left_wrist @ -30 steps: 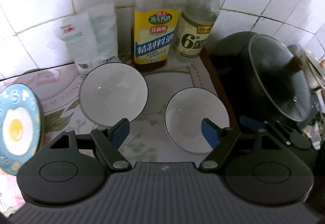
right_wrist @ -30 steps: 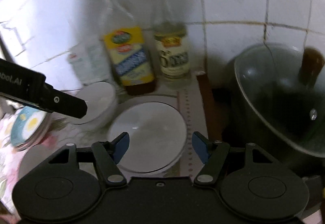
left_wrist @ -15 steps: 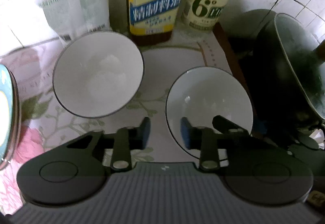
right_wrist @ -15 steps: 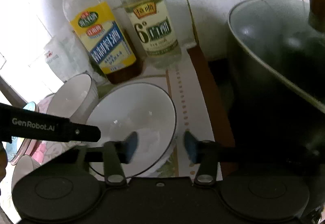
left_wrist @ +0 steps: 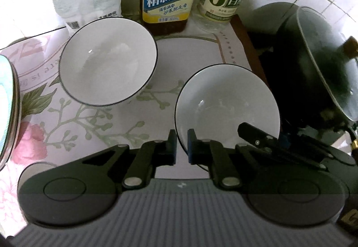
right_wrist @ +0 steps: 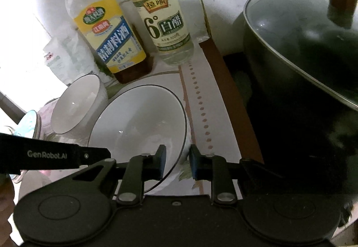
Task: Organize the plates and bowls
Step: 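Carry the second bowl onto the first bowl and open both grippers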
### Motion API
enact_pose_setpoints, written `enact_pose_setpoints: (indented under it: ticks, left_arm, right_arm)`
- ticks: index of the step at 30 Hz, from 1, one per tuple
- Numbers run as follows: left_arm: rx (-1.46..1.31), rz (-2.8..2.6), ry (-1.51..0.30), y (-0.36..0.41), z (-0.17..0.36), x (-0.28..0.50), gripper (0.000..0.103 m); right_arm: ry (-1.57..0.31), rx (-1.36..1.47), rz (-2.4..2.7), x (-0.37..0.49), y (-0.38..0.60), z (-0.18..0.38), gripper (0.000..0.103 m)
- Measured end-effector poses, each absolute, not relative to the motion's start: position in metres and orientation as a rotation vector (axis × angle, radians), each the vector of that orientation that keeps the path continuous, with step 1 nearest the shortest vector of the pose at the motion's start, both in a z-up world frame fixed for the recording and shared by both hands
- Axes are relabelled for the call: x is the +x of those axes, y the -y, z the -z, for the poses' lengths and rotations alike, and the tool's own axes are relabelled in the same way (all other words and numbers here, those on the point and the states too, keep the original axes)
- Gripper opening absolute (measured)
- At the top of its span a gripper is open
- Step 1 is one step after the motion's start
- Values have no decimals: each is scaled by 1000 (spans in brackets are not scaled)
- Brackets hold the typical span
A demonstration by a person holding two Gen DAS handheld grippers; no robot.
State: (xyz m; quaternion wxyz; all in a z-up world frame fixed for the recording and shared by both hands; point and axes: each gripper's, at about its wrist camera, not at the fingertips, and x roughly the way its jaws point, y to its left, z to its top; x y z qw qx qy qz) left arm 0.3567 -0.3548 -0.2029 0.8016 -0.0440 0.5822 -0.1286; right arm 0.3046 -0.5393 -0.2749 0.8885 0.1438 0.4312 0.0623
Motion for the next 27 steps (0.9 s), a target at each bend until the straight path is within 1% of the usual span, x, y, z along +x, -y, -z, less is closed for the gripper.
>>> enact_pose_setpoints:
  ticks: [16, 27]
  left_arm:
    - [-81, 341, -1245, 306, 123, 288, 8]
    - [-97, 349, -1201, 256, 78, 244, 8]
  right_arm:
    - [-903, 325, -113, 218, 497, 203, 26]
    - [-892, 252, -144, 172, 446, 162, 27]
